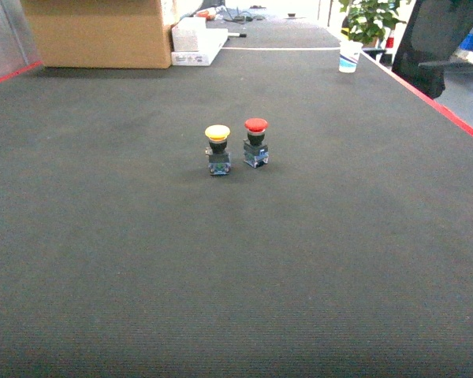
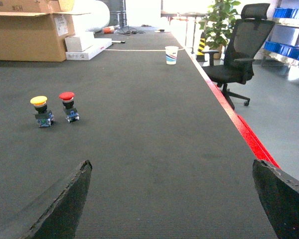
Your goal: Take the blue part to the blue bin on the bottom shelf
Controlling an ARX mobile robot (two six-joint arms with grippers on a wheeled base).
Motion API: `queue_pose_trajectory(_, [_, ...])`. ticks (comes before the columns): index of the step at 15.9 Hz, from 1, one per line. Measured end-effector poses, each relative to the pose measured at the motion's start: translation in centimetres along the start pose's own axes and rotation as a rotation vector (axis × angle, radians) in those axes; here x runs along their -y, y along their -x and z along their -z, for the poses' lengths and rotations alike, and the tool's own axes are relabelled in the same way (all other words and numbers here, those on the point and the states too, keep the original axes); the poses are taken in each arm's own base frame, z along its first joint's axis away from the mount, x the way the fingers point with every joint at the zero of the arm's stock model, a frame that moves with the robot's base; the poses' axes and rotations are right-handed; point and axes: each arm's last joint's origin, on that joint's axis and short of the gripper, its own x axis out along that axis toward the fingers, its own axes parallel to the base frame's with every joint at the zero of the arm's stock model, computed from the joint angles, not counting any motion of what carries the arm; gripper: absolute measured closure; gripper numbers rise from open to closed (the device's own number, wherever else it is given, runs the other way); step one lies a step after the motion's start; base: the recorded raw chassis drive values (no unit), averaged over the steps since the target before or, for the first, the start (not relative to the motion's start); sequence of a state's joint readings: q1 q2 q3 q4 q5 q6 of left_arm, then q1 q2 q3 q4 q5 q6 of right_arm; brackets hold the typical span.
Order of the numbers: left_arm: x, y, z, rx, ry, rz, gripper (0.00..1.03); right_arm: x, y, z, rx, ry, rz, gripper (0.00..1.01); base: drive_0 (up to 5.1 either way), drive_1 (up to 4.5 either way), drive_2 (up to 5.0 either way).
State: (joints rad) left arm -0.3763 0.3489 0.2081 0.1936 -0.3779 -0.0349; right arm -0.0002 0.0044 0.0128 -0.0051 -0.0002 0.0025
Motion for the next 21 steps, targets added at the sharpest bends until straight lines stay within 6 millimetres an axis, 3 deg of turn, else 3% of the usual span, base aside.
queue_pose_trajectory(3, [0.0, 0.0, 0.0, 0.0, 0.0, 0.0, 0.58, 0.0, 0.0, 0.0, 0.0, 0.0, 0.0, 0.03, 0.0, 0.0, 0.0])
queue_pose_trajectory(13, [-0.01, 0.0, 0.04, -0.002, -0.001, -0.003, 0.58, 0.0, 0.0, -0.04, 0.004, 0.0, 0.0, 0.03, 0.1, -4.14, 4.3])
queue_pose_trajectory(21, [-0.03, 0.04, -0.03, 0.004, 0.002, -0.005, 0.59, 0.0, 0.0, -0.01, 0.001, 0.0, 0.0, 0.03, -0.4, -0.36, -0.4])
